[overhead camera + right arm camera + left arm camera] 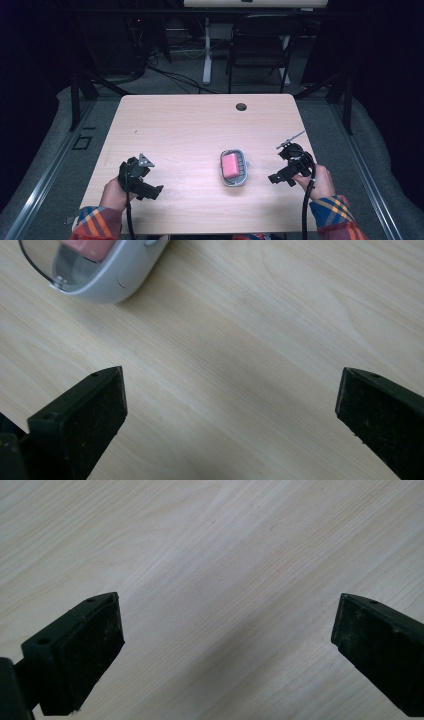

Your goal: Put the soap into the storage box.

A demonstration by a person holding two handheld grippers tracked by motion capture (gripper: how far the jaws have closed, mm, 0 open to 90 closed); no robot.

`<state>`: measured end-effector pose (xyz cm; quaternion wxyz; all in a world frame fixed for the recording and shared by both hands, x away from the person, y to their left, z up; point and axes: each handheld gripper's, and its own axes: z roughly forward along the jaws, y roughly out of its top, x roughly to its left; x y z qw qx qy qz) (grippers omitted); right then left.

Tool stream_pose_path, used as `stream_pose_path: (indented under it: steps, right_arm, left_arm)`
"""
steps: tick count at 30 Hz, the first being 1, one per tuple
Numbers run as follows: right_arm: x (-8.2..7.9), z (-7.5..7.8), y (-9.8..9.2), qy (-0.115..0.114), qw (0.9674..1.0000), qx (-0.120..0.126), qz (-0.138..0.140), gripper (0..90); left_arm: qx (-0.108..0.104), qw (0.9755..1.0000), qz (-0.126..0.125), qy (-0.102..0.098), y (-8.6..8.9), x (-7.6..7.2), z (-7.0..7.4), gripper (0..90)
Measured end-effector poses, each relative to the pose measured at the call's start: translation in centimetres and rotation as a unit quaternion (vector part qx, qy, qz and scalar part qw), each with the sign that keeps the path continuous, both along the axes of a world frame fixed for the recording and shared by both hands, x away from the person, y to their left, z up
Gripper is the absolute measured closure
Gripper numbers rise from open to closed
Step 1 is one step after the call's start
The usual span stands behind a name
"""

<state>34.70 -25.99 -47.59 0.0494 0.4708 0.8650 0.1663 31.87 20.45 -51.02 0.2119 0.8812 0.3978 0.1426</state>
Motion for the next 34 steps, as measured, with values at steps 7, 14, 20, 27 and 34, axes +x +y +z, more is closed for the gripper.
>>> stream_pose_path:
  steps: [7,14,20,27,34]
  right_arm:
    - [-0.6,-1.4,-1.6,0.013,0.9999,0.003,-0.007,0.0]
    - [-1.5,-2.8,-2.5,0.013,0.9998,-0.01,-0.007,0.0]
    - [-2.3,-4.2,-3.5,0.029,0.9995,-0.005,-0.012,0.0]
    - [-2.4,-5.4,-4.6,0.048,0.9984,0.002,-0.029,0.0]
    - [-2.1,-6.0,-4.2,0.06,0.998,-0.011,-0.012,0.0]
  left_arm:
    - [0.001,1.0,0.0,-0.001,0.0,0.0,0.0,0.2]
    - [0.002,1.0,-0.002,0.001,-0.1,0.0,0.0,0.2]
    - [0.002,1.0,-0.002,0.002,-0.1,0.0,0.0,0.2]
    - [0.004,1.0,-0.005,0.004,-0.1,0.0,-0.1,0.2]
    - [0.009,0.9999,-0.009,0.006,-0.3,0.1,-0.2,0.2]
